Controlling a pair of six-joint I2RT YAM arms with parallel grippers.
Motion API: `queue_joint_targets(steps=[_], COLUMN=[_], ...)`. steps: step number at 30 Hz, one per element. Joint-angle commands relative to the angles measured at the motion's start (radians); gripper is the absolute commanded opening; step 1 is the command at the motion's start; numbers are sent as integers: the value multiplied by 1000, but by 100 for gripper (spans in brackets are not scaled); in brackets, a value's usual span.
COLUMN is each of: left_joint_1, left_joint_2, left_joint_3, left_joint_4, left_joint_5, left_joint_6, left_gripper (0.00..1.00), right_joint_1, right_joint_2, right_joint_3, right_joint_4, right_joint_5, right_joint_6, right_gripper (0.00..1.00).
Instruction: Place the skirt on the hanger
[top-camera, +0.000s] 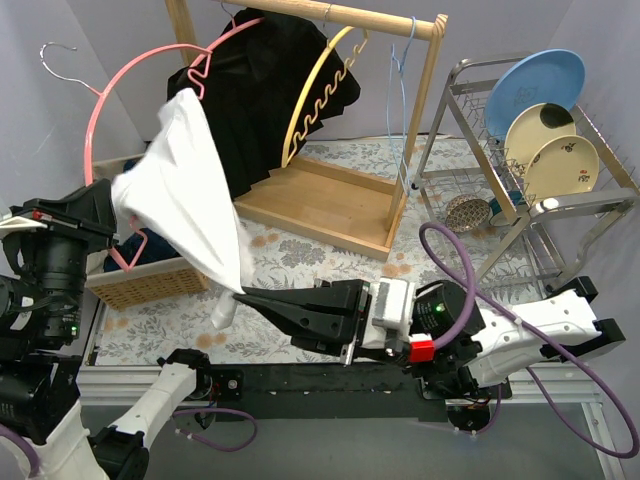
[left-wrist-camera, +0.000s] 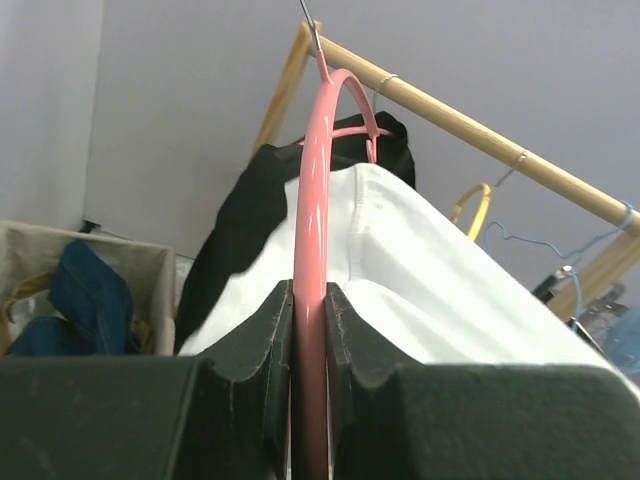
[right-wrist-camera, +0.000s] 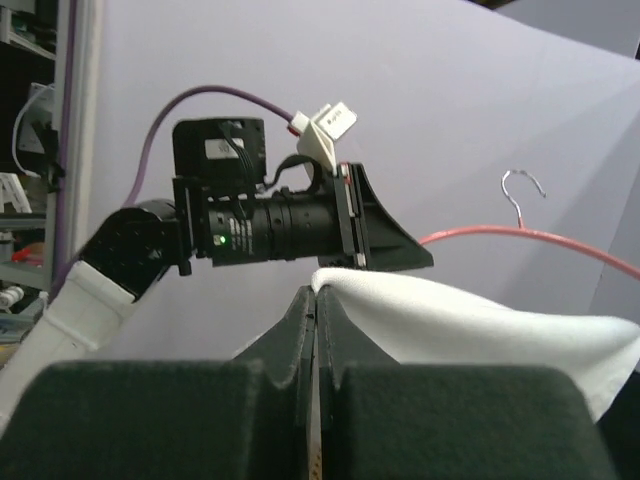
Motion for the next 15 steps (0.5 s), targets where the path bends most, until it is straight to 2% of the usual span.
queue_joint_targets(steps=[1,8,11,15], left_joint_1=[8,8,8,8], left_joint_2=[35,15,10,43], left_joint_3=[-32,-138,-155,-120], left_joint_4=[61,92,110,107], left_joint_5=[-169,-191,-194,-290], left_joint_6=[78,103,103,132], left_gripper=[0,0,0,0], right_joint_1=[31,31,31,30], right_joint_2=[-29,14,56,92], right_joint_3=[122,202,260,306], right_joint_4=[159,198,191,188], right_joint_5=[-180,-206,-157,-61], right_joint_6=[-35,-71,-121,-175], right_gripper=[1,1,1,1])
